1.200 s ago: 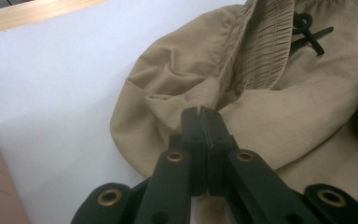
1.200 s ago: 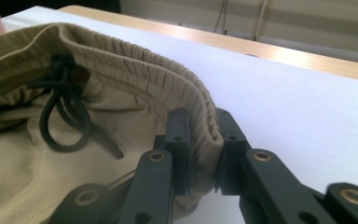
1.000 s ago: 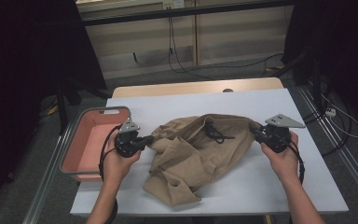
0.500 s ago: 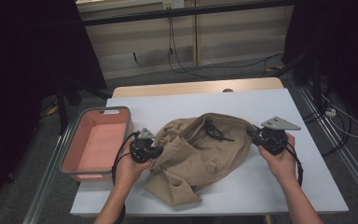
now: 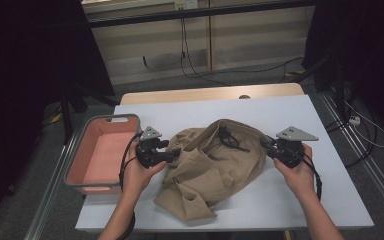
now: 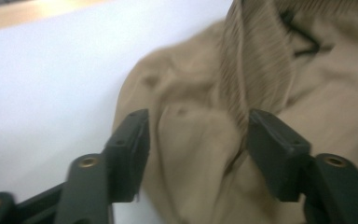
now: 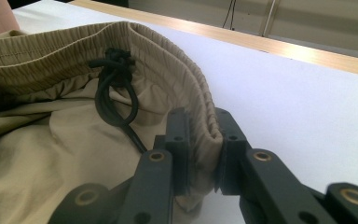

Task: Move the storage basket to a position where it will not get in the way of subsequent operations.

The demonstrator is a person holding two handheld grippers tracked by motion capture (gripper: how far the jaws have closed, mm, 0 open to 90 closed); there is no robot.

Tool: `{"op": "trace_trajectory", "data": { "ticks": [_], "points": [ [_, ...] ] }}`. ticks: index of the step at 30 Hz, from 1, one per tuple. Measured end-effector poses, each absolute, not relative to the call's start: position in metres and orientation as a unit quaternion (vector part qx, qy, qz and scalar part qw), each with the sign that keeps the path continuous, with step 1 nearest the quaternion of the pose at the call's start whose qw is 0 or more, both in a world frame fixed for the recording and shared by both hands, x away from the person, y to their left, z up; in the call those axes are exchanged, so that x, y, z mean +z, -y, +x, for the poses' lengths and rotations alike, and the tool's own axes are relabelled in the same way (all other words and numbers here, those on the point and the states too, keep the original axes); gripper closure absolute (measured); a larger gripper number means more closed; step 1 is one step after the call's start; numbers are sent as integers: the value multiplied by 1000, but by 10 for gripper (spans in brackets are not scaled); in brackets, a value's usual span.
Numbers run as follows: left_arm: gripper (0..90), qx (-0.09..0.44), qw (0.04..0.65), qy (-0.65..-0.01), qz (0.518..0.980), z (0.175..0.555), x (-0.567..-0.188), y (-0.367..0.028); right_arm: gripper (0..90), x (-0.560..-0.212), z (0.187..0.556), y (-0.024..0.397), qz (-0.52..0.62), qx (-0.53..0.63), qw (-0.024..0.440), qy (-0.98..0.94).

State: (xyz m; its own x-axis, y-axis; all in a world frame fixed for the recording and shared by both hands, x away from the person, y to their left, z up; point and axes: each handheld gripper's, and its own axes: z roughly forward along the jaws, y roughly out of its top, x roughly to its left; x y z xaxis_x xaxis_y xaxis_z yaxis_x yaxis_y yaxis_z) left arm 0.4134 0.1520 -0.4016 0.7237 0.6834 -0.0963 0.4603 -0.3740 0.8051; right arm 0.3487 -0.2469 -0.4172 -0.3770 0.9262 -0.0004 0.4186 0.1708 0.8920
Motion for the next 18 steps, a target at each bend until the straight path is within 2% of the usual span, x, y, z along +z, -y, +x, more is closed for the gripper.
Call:
{"op": "trace_trajectory", "data": {
  "ticks": [4,9,18],
  "points": [
    [318,124,453,-337,816,418,-398,-139,790,-418,348,246,475,436,290,-708],
    [269,113,458,-324,820,422,-402,-117,789,-418,346,244,474,438,287,-708],
    [266,107,429,-309,842,414,-418,-112,788,-419,346,245,474,436,286,-709]
  ]
}}
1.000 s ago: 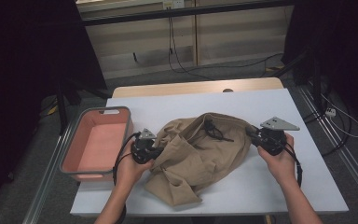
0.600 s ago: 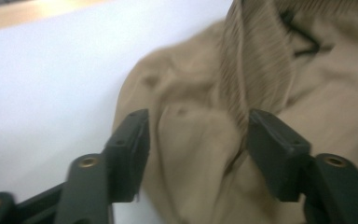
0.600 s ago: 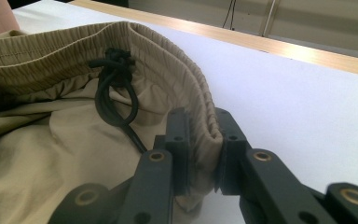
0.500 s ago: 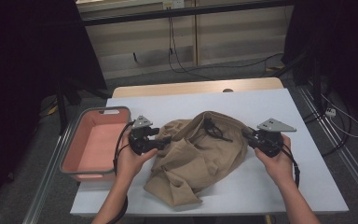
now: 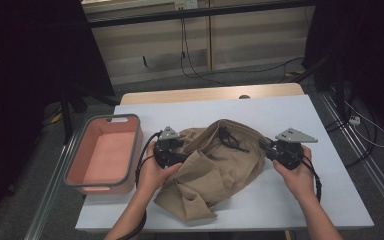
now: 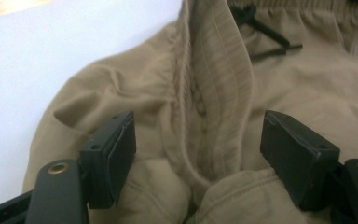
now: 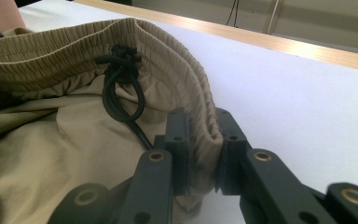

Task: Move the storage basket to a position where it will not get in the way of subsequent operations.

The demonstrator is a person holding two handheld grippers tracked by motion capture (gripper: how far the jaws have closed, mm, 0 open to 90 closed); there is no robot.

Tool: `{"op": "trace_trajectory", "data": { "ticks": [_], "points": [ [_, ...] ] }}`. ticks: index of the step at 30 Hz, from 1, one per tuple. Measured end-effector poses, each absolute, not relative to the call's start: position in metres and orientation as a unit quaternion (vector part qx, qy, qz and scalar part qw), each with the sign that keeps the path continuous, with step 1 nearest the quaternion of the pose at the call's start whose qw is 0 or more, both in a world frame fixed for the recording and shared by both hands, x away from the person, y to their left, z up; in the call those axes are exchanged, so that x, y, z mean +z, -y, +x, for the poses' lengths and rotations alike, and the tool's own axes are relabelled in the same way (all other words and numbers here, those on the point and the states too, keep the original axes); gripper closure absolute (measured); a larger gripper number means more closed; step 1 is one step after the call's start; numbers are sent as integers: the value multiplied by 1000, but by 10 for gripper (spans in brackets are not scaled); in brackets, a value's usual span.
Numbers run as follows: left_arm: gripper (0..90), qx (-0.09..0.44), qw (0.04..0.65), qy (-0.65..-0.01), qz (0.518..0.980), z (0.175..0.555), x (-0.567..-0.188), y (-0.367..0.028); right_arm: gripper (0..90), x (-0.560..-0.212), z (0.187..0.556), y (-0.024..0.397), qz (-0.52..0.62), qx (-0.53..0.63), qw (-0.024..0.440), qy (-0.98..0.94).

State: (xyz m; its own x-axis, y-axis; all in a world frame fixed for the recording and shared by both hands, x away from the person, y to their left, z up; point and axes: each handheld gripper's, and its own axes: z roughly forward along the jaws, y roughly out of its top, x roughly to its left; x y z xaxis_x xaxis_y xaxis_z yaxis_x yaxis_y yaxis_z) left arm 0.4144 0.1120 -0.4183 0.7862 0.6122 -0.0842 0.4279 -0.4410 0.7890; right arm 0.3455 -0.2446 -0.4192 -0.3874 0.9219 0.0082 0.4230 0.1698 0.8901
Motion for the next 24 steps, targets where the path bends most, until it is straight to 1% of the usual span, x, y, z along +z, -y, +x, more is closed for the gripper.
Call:
{"op": "trace_trajectory", "data": {
  "ticks": [5,8,10,13,16,18,20,24],
  "points": [
    [272,123,399,-291,861,407,-430,-114,788,-420,346,245,475,434,286,-710],
    [311,132,407,-296,854,409,-431,-118,788,-420,346,246,475,434,287,-710],
    [364,139,415,-298,848,411,-432,-119,788,-421,346,244,475,434,285,-711],
    [415,139,425,-298,843,414,-434,-119,788,-422,346,242,474,435,281,-712],
    [489,129,433,-306,838,417,-435,-120,788,-423,347,242,472,432,281,-715],
    [521,128,434,-304,838,417,-434,-120,788,-423,346,241,472,432,281,-715],
    [621,121,434,-304,839,417,-433,-119,788,-424,346,241,471,432,281,-716],
    [695,115,435,-309,838,418,-428,-120,787,-424,346,241,471,432,281,-716]
  ]
}}
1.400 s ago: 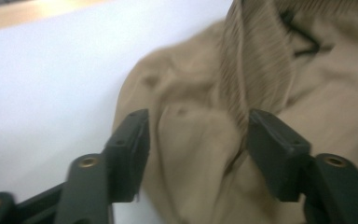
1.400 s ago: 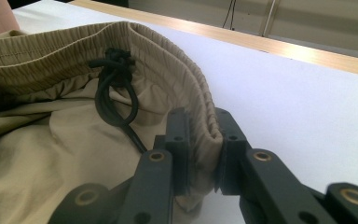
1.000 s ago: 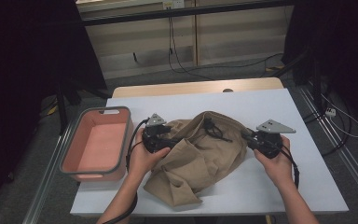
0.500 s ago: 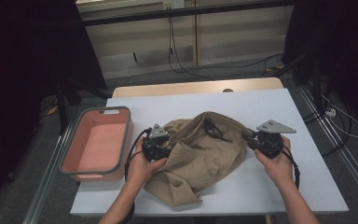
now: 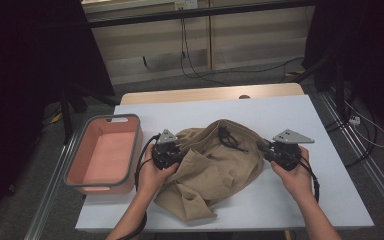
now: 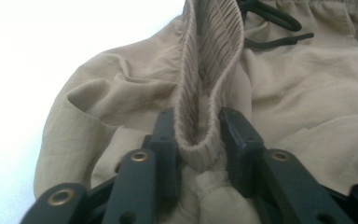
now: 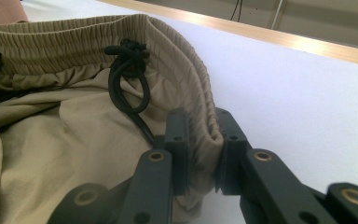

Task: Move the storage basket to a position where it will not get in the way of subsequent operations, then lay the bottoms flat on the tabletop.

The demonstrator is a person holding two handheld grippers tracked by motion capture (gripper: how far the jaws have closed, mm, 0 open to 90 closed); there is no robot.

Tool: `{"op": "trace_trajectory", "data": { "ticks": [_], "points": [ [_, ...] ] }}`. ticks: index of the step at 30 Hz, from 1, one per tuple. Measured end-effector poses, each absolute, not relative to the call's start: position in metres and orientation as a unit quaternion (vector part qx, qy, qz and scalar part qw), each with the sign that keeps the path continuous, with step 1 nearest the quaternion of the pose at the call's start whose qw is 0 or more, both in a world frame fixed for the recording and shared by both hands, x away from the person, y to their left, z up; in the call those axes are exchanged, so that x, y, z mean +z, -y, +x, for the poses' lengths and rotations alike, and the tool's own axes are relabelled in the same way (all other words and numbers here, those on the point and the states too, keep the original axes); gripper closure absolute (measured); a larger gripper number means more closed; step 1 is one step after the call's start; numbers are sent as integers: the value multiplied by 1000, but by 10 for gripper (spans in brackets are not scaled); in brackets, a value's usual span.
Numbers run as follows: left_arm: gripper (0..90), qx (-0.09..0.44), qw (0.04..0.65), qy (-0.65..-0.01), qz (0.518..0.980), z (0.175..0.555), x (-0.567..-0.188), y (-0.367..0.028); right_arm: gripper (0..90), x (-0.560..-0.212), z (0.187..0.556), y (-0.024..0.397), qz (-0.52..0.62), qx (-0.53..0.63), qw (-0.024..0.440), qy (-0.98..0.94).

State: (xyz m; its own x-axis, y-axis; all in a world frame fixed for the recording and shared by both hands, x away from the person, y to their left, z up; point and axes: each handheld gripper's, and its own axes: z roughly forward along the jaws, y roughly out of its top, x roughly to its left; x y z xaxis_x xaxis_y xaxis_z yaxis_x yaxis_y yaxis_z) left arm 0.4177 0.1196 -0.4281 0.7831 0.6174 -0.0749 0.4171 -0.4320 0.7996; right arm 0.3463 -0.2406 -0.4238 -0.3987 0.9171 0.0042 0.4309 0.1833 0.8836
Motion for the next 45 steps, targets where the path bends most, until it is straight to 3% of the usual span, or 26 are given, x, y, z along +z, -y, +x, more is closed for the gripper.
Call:
{"op": "trace_trajectory", "data": {
  "ticks": [23,45],
  "points": [
    [738,122,459,-323,818,436,-375,-142,789,-409,347,255,476,458,294,-691],
    [740,122,444,-339,820,467,-347,-147,790,-366,381,249,468,448,322,-691]
  ]
}}
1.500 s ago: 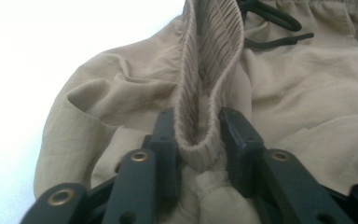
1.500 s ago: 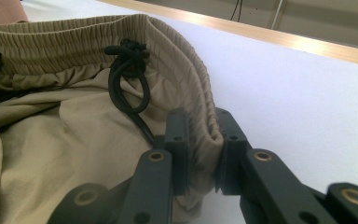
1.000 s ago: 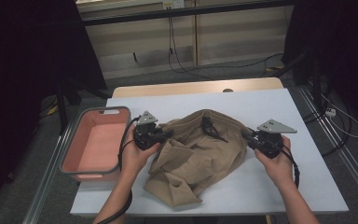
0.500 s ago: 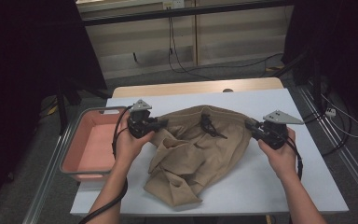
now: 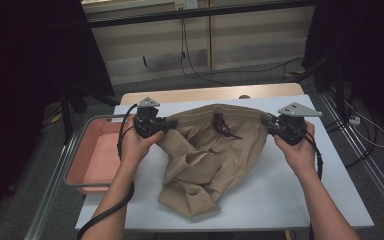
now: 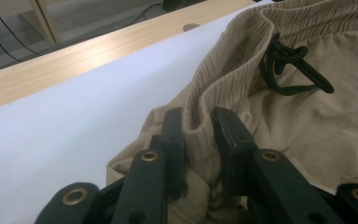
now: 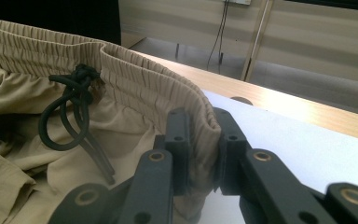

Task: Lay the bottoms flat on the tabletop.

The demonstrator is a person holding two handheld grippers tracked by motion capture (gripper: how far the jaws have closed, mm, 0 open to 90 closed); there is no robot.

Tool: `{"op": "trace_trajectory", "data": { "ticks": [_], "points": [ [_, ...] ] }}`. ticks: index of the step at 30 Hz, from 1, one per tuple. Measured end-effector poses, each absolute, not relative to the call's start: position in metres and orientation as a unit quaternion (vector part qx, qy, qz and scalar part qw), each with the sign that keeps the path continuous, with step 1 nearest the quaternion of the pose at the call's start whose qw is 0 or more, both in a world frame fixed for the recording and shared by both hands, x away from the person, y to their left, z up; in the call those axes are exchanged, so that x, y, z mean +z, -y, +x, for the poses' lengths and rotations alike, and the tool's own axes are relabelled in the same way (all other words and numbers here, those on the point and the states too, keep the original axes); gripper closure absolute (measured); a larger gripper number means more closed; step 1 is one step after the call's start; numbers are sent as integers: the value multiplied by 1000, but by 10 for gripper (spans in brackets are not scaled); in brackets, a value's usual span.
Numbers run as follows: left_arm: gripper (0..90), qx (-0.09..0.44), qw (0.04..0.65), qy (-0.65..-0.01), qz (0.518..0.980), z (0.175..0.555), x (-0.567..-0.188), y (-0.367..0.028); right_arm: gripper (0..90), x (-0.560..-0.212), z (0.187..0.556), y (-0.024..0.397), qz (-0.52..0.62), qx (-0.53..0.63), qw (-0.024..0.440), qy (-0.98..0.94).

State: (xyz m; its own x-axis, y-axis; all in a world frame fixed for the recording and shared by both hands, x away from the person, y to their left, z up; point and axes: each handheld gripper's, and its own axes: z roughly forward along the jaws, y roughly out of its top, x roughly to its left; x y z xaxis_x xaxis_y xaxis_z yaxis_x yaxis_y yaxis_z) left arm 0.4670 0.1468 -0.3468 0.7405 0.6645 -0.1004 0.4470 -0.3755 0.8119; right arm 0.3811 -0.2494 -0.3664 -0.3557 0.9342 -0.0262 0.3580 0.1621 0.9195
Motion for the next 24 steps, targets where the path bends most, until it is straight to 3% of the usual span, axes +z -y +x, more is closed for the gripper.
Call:
{"op": "trace_trajectory", "data": {
  "ticks": [13,24],
  "points": [
    [741,141,451,-341,812,475,-325,-148,791,-356,392,251,474,454,331,-678],
    [727,116,433,-343,826,471,-365,-139,792,-383,390,239,465,443,302,-705]
  ]
}}
